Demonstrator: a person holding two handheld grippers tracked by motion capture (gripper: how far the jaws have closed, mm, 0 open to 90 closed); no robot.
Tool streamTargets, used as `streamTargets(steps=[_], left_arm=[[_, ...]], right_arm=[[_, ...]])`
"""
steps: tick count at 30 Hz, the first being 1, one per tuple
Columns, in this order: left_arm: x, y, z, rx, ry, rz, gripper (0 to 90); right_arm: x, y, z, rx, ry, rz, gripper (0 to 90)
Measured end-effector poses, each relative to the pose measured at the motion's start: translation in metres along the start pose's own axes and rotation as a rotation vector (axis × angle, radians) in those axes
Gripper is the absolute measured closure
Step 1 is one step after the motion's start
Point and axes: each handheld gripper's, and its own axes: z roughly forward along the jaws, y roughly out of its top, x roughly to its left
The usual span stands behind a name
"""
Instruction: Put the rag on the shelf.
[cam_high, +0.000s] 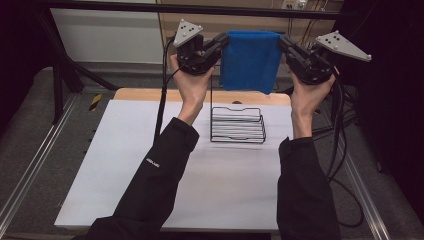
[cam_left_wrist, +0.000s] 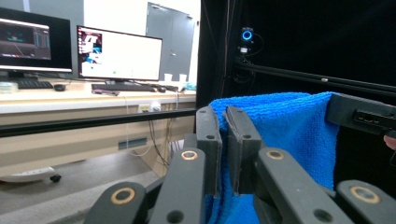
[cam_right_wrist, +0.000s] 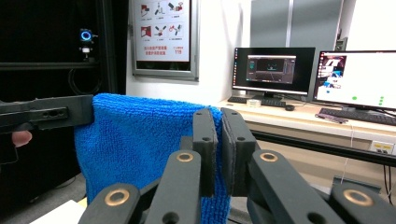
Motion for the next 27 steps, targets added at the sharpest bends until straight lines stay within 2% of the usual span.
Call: streamTargets(steps=[4, 10, 21, 24, 27], left_arm=[[0.002, 0.001, 0.006, 0.003, 0.013, 0.017, 83.9], [0.007, 0.000, 0.013, 0.002, 0.025, 0.008, 83.9], [0.016, -0.014, 0.021, 0.038, 0.030, 0.030, 83.9], [0.019, -0.020, 0.021, 0.044, 0.024, 0.015, 83.9], [0.020, -0.027, 0.020, 0.055, 0.019, 0.018, 83.9]], right_arm=[[-0.006, 0.000, 0.008, 0.005, 0.000, 0.007, 85.8], [-0.013, -0.002, 0.020, 0.018, 0.001, 0.016, 85.8], [-0.022, -0.016, 0.034, 0.056, 0.005, 0.013, 85.6], [-0.023, -0.019, 0.036, 0.070, 0.008, 0.012, 85.6], [-0.022, -0.024, 0.035, 0.090, 0.013, 0.011, 85.5]])
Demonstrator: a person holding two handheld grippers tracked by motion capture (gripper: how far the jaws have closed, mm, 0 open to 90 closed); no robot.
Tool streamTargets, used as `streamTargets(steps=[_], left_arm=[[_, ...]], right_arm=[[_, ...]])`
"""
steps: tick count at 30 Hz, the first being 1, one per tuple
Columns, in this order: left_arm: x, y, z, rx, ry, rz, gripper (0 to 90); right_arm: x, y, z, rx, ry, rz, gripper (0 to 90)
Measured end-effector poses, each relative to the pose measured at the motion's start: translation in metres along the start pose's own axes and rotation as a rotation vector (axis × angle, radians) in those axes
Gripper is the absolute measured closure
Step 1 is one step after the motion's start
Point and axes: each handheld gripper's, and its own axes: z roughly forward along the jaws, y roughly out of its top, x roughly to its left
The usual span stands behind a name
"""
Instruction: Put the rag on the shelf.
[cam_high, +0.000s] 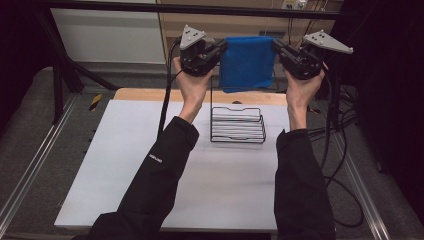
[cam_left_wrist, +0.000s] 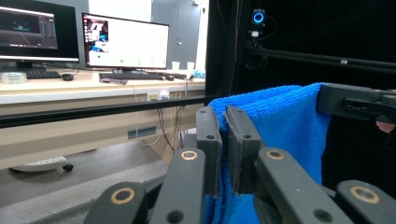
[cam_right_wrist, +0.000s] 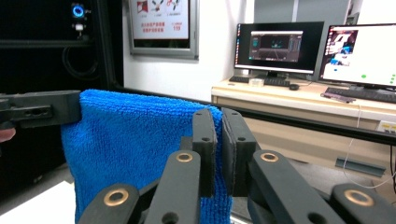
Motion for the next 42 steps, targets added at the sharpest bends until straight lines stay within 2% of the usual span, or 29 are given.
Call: streamTargets(steps=[7, 10, 19, 25, 32, 35, 42], left_arm=[[0.001, -0.014, -0.005, 0.029, -0.017, 0.013, 83.8], [0.001, -0.017, -0.005, 0.044, -0.014, 0.035, 83.8], [0.000, -0.028, -0.010, 0.067, -0.041, 0.038, 83.7], [-0.001, -0.030, -0.018, 0.079, -0.057, 0.064, 83.5], [-0.003, -0.031, -0.025, 0.099, -0.102, 0.057, 83.3], [-0.005, -0.032, -0.027, 0.109, -0.109, 0.062, 83.2], [-0.007, -0.035, -0.029, 0.153, -0.118, 0.072, 83.0]], right_arm=[[0.002, -0.015, -0.007, 0.026, 0.027, 0.006, 85.2], [0.002, -0.020, -0.009, 0.045, 0.029, 0.009, 85.1], [0.002, -0.034, -0.013, 0.066, 0.037, 0.021, 85.1], [0.005, -0.037, -0.019, 0.068, 0.050, 0.021, 85.0], [0.009, -0.038, -0.030, 0.076, 0.071, 0.017, 84.7], [0.011, -0.038, -0.035, 0.089, 0.074, 0.008, 84.6], [0.011, -0.042, -0.043, 0.133, 0.098, 0.021, 84.5]])
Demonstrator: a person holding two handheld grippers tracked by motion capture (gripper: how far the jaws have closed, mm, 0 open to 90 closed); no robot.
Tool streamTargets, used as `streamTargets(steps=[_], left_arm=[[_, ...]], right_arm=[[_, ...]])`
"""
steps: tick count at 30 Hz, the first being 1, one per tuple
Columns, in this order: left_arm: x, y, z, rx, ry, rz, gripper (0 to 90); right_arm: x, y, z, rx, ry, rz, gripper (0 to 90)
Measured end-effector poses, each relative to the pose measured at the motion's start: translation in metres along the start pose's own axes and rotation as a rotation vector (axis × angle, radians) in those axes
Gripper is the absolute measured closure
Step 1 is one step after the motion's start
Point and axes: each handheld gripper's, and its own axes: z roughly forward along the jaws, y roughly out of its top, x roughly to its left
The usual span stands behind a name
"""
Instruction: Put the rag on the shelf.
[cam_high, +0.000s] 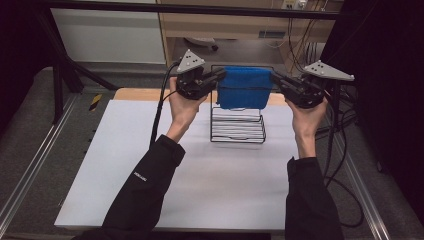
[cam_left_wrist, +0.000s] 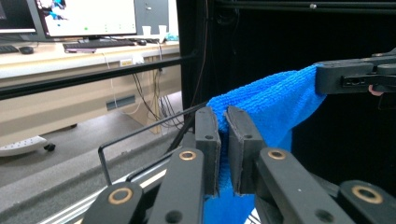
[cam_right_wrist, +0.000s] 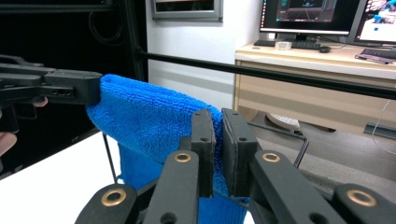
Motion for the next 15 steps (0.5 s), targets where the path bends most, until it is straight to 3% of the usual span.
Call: streamTargets(steps=[15], left_arm=[[-0.005, -0.014, -0.005, 0.096, -0.021, 0.005, 82.5]], right_arm=[[0.004, -0.012, -0.008, 0.077, 0.054, -0.015, 84.3]])
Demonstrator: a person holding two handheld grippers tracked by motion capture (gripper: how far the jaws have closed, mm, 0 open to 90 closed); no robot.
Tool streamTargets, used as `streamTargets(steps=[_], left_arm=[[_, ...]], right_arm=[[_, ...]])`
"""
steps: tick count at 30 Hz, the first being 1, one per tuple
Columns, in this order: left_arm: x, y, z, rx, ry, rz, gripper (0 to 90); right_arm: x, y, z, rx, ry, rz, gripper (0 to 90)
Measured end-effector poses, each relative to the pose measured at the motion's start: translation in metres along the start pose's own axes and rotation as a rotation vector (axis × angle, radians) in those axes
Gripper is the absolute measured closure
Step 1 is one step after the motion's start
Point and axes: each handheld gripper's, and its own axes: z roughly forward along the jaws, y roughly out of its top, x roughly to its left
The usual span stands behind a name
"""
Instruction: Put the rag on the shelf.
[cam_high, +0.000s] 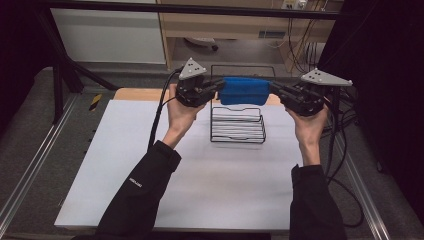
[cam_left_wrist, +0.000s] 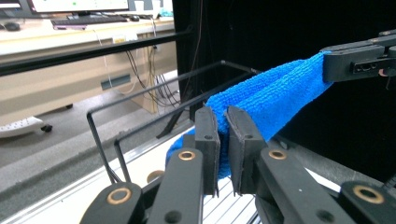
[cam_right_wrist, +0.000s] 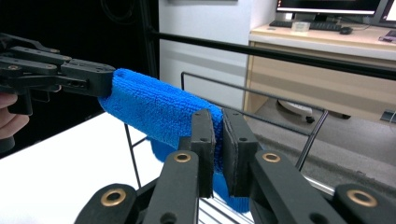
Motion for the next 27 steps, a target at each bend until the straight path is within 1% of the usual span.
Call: streamTargets(steps=[5, 11, 14, 18, 20, 22, 26, 27], left_arm=[[-0.002, -0.007, -0.001, 0.018, -0.014, 0.007, 82.0], [-0.001, -0.015, 0.001, 0.054, -0.014, 0.006, 80.7], [-0.001, -0.016, 0.000, 0.067, -0.015, 0.004, 79.7], [-0.001, -0.012, -0.007, 0.062, -0.024, -0.008, 74.4], [0.001, -0.007, -0.011, 0.051, -0.032, -0.021, 72.4], [0.002, -0.002, -0.014, 0.039, -0.037, -0.037, 71.4], [0.002, 0.008, -0.019, 0.017, -0.037, -0.048, 71.5], [0.002, 0.010, -0.019, 0.020, -0.038, -0.050, 71.7]], right_arm=[[0.000, -0.006, -0.001, 0.020, 0.012, 0.006, 84.3], [0.000, -0.014, 0.001, 0.042, 0.026, 0.009, 84.2], [0.000, -0.017, 0.002, 0.047, 0.025, 0.009, 84.2], [-0.001, -0.020, 0.003, 0.042, 0.021, 0.010, 84.2], [-0.001, -0.021, 0.003, 0.041, 0.018, 0.010, 84.2], [-0.001, -0.021, 0.004, 0.039, 0.019, 0.010, 84.2], [0.000, -0.023, 0.007, 0.043, 0.018, 0.002, 84.1], [0.000, -0.023, 0.007, 0.045, 0.018, 0.001, 84.0]])
